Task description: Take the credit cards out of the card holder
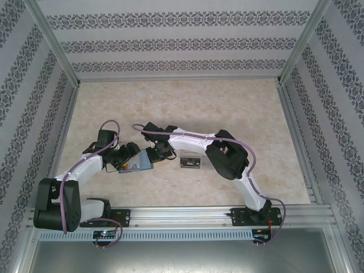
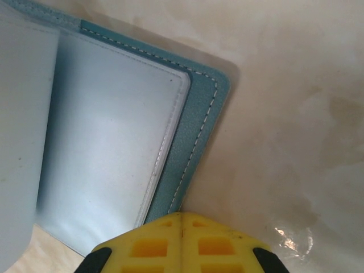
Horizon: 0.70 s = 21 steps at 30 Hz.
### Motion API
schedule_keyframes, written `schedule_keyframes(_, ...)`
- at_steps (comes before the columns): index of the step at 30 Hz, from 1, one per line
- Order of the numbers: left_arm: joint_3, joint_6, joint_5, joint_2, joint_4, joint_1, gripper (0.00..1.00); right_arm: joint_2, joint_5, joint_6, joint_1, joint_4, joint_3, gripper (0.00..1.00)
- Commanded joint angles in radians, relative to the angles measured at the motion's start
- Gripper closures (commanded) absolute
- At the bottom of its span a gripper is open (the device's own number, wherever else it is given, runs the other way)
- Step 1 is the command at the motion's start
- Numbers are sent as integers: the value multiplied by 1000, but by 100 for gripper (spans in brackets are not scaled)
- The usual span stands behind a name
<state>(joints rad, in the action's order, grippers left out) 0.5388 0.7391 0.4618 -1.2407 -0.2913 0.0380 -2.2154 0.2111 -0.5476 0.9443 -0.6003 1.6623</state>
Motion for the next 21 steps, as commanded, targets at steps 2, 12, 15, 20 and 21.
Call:
schedule_keyframes(2, 12, -7, -55, 42, -73, 0, 17, 40, -4, -6, -14, 14, 23, 88)
schedule_keyframes(12, 21, 4, -231, 151, -189, -9, 21, 87, 46, -31, -19, 22, 108, 81)
schedule_keyframes(15, 15, 7, -238, 151, -189, -22, 21, 88, 66, -35, -16, 23, 141, 80)
schedule_keyframes(20, 5, 1, -148, 132, -117, -29, 21, 82, 69, -32, -12, 14, 171, 79)
schedule_keyframes(21, 3, 2, -138, 128, -108, -29, 21, 80, 70, -33, -11, 14, 169, 79)
